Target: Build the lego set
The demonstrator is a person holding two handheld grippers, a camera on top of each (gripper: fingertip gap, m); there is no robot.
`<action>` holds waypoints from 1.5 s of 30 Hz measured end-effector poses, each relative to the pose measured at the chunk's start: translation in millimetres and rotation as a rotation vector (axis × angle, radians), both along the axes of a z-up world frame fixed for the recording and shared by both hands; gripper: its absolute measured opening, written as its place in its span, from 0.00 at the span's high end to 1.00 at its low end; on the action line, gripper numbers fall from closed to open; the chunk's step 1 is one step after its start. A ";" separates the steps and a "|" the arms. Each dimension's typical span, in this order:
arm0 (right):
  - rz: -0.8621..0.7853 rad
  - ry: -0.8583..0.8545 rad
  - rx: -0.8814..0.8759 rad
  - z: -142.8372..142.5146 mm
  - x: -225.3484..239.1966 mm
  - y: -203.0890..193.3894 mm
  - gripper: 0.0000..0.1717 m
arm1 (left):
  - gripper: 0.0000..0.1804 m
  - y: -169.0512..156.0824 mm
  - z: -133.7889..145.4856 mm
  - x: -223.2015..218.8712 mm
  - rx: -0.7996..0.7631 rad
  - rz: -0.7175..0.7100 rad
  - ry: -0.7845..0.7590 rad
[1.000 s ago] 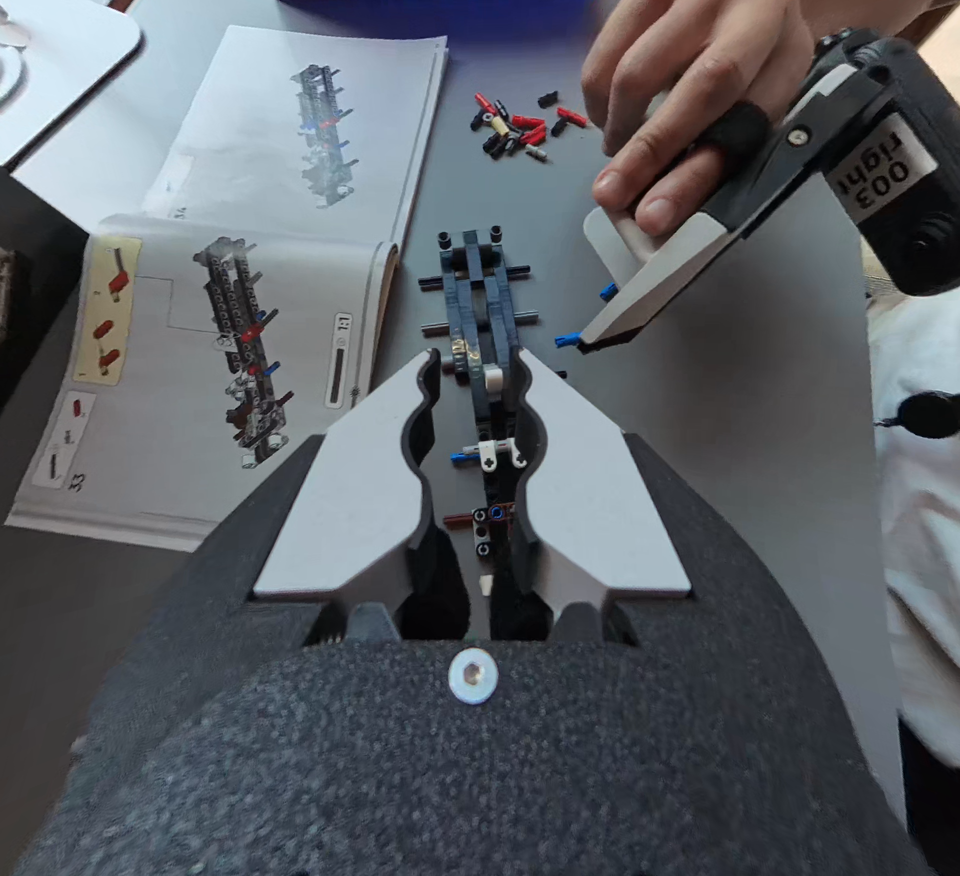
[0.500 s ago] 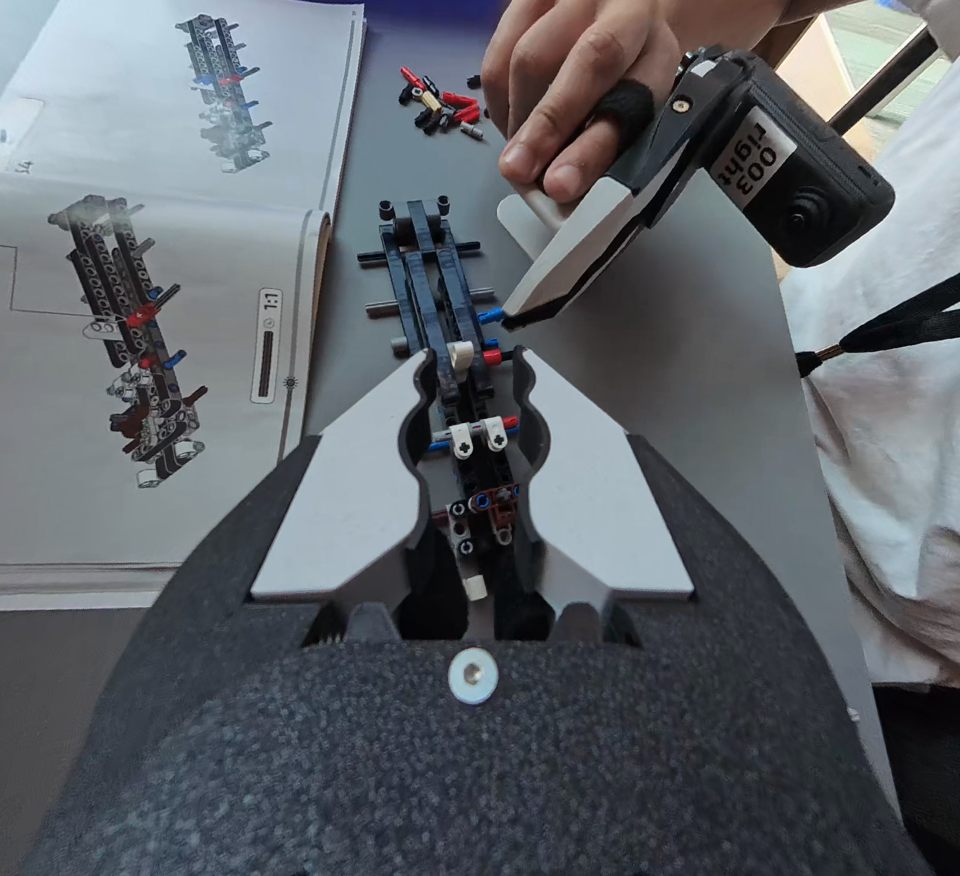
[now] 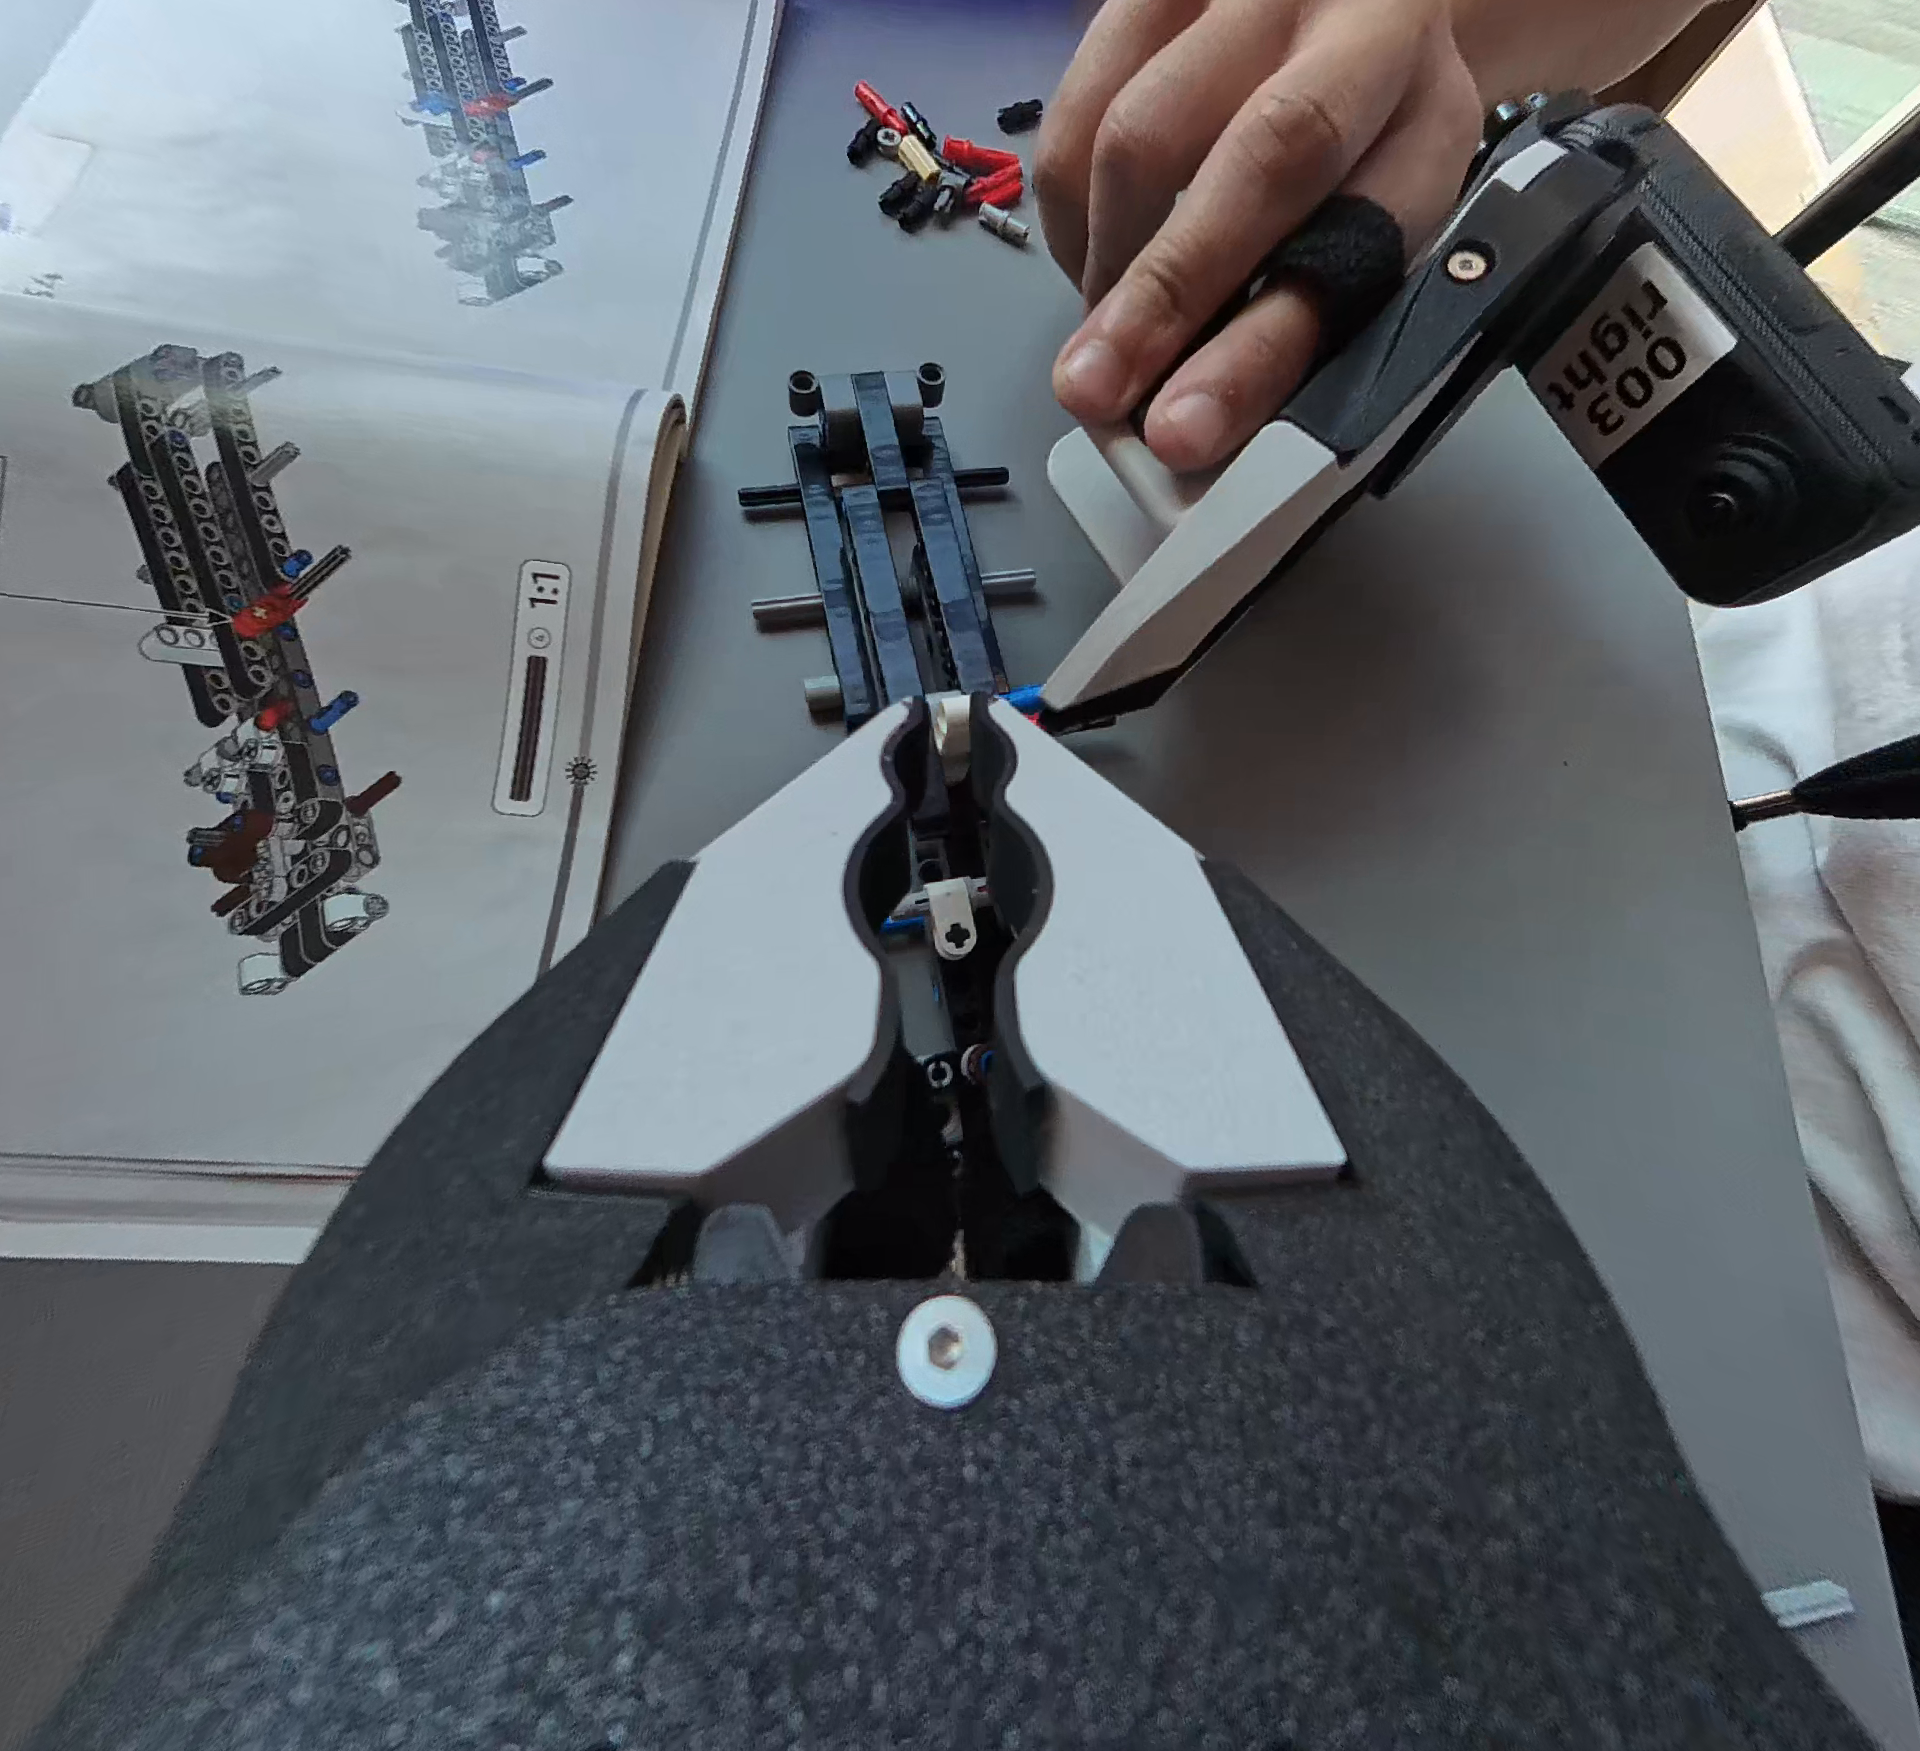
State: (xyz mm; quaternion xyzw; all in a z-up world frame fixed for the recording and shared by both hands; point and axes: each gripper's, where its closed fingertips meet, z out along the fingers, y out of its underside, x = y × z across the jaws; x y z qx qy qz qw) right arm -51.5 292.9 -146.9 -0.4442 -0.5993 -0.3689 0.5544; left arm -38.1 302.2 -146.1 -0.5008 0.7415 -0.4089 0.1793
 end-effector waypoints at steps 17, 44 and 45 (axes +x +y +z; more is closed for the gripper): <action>0.015 0.015 -0.003 0.2 2.5 2.3 0.98 | 1.00 -0.4 -0.2 0.9 -0.013 -0.011 -0.021; 0.033 0.020 -0.028 1.2 8.4 6.5 0.98 | 1.00 4.4 -0.8 2.5 0.004 0.007 -0.035; 0.031 0.013 -0.022 1.3 8.6 6.7 0.98 | 1.00 4.6 -0.9 2.1 0.004 0.006 -0.032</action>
